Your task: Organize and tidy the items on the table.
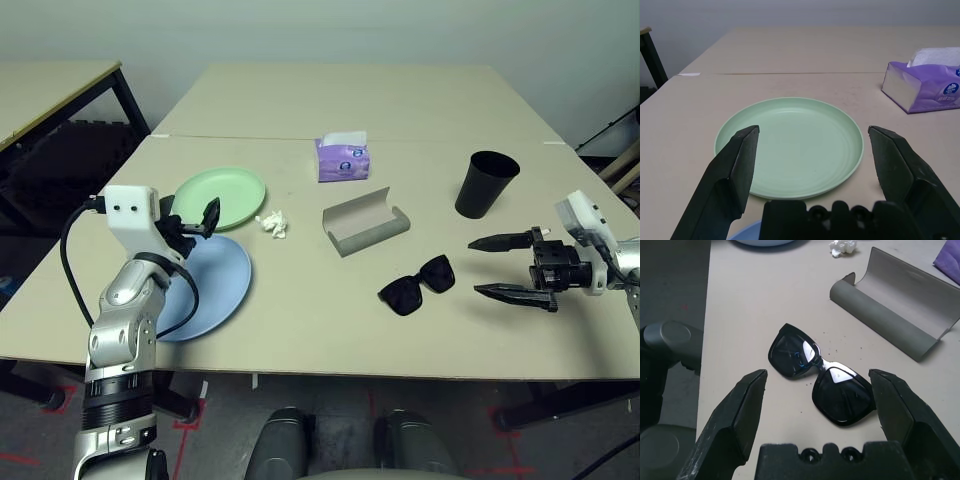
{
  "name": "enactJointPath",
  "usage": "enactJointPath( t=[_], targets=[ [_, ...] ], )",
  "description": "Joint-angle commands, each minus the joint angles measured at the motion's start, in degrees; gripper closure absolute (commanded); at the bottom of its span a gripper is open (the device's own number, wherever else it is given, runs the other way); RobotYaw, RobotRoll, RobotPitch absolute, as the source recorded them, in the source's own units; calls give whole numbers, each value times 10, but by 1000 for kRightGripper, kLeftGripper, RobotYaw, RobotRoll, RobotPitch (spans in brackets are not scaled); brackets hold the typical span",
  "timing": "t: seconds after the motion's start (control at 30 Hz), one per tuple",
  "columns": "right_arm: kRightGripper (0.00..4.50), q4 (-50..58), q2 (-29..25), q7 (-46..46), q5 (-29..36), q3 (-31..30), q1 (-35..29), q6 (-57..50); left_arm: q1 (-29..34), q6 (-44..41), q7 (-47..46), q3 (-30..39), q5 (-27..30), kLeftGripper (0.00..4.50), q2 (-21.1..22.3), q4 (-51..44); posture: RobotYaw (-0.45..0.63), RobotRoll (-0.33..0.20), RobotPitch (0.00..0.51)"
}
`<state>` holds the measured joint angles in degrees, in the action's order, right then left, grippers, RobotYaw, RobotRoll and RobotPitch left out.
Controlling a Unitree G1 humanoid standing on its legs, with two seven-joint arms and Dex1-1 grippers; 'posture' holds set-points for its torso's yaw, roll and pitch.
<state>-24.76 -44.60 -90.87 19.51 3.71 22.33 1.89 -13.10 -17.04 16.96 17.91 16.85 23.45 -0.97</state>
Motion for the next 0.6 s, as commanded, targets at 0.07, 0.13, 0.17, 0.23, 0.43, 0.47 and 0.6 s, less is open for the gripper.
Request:
enactJointPath(
  t=[0.07,0.13,0.17,0.23,0.43,0.47,0.6],
  targets=[
    [0,-8,-6,-4,-5,-6,11,18,1,-5,5,-6,-3,64,5,3,51,0,0],
    [0,-14,-2,-6,-4,-7,14,30,1,-5,6,-6,-4,64,6,4,49,0,0],
    [0,-16,1,-8,0,-6,16,32,0,-4,6,-6,-4,64,7,5,49,0,0],
    [0,-18,8,-10,9,-4,17,28,-1,-4,7,-7,-5,64,8,6,49,0,0],
    [0,-42,17,-15,10,-4,24,44,-4,-3,12,-7,-7,64,12,10,47,0,0],
    [0,-44,19,-15,13,-2,27,44,-5,-4,13,-7,-7,64,13,11,47,0,0],
    [0,-39,24,-12,25,3,36,30,-7,-3,16,-7,-8,64,17,14,45,0,0]
  ],
)
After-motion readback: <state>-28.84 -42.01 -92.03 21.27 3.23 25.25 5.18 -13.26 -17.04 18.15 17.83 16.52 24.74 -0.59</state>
